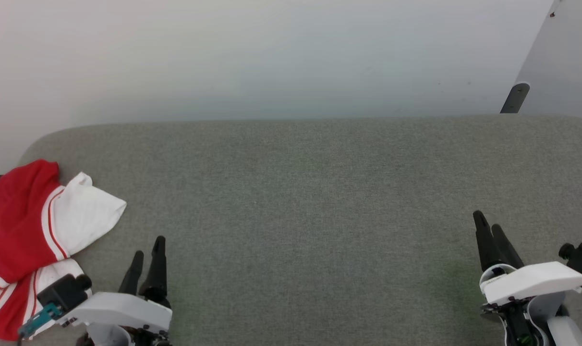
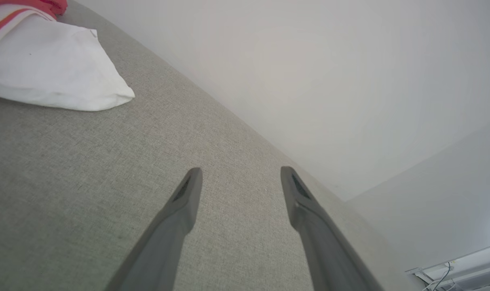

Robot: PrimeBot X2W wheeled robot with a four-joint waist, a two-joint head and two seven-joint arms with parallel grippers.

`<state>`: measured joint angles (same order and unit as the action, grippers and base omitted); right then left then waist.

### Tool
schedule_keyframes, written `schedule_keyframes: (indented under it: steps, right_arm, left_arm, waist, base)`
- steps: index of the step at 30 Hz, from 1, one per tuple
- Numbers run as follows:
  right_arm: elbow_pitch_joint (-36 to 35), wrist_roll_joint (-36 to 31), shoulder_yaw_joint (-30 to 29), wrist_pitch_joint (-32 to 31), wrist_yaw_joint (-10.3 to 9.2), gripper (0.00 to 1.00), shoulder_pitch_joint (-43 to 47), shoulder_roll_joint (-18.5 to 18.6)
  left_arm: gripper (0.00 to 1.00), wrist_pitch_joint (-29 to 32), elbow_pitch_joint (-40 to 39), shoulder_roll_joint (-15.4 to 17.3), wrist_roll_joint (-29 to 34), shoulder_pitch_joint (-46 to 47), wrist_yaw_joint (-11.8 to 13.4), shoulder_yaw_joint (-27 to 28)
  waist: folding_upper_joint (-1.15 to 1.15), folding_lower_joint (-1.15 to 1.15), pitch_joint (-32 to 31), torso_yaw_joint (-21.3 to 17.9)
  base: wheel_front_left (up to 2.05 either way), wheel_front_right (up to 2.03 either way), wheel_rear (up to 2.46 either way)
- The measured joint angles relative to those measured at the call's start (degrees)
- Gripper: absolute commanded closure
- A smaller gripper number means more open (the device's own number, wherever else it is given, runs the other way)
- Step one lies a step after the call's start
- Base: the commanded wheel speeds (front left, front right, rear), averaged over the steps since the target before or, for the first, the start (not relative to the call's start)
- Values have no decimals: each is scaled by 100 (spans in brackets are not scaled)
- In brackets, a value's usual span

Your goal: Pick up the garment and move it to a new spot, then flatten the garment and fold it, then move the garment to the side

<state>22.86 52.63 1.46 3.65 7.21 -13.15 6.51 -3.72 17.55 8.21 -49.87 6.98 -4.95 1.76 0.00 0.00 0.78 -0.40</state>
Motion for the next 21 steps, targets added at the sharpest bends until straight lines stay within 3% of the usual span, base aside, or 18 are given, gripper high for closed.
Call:
schedule_keyframes:
  steps: [21]
  right_arm:
    - [-40, -2107, 23, 369, 7, 0, -266, -19]
  left_arm:
    - [0, -370, -283, 227, 1578, 39, 67, -144]
  waist:
    - [0, 0, 34, -42]
  base:
    - [0, 0, 0]
